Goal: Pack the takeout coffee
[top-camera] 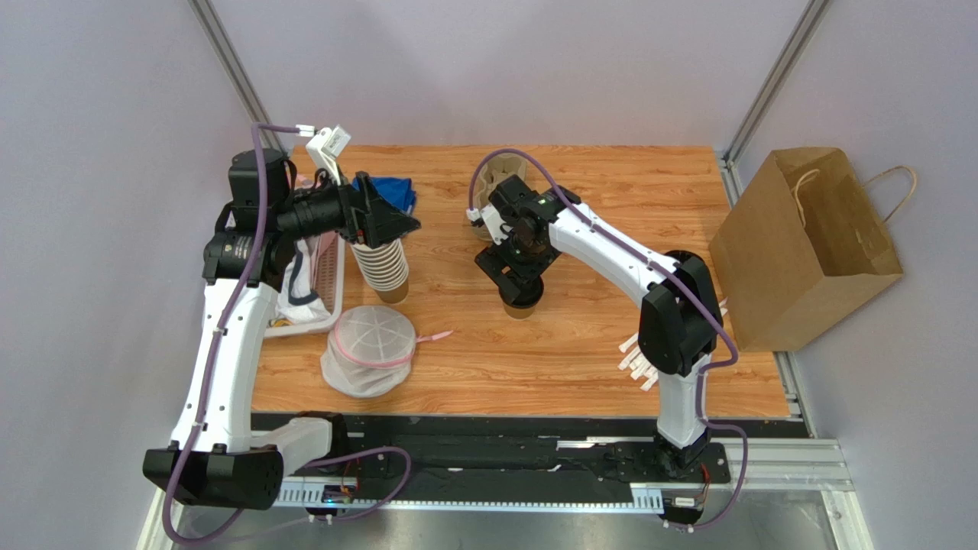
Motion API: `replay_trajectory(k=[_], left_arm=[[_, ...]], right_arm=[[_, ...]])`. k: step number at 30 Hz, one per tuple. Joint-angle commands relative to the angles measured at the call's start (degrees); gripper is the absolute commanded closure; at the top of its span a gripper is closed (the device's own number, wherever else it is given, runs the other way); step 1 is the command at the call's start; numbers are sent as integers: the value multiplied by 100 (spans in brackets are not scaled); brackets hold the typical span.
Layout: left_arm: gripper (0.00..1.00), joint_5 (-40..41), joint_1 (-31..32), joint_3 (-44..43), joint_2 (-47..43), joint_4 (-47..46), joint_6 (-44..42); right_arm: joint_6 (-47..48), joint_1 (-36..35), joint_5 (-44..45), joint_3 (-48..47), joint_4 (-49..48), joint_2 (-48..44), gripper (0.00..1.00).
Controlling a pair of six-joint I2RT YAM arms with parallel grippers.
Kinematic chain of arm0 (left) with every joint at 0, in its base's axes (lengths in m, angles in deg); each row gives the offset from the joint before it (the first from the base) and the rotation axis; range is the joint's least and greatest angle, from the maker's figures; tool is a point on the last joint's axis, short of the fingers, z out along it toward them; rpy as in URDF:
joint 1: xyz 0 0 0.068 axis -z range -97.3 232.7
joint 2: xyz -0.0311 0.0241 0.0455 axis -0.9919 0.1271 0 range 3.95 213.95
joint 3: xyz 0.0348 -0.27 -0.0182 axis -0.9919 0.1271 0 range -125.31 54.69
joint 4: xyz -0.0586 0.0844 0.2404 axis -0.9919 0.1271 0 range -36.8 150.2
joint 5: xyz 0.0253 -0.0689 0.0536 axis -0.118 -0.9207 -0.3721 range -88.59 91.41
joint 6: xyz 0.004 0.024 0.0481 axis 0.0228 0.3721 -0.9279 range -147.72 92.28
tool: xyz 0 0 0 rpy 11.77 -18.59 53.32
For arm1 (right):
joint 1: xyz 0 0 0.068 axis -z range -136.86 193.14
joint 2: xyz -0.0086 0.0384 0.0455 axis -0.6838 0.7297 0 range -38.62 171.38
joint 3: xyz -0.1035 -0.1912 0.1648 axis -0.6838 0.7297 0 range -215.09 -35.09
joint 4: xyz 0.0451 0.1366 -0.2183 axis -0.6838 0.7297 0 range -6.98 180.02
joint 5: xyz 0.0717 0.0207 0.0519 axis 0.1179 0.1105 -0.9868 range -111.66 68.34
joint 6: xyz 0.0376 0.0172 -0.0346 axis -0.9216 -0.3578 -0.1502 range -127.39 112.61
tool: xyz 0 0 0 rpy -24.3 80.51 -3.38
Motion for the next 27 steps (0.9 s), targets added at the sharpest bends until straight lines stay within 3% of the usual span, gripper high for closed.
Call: replay_trajectory(k=[1, 15, 27], left_arm=[[5, -133, -76, 16, -35, -245, 126], [6, -177, -234, 104, 44, -429, 328], [7, -379, -683, 280, 141, -772, 714]], right_arm=[[89, -37, 67, -177, -198, 52, 12], [116, -64, 103, -326, -295, 95, 30], [142, -178, 103, -1477, -392, 771, 31]])
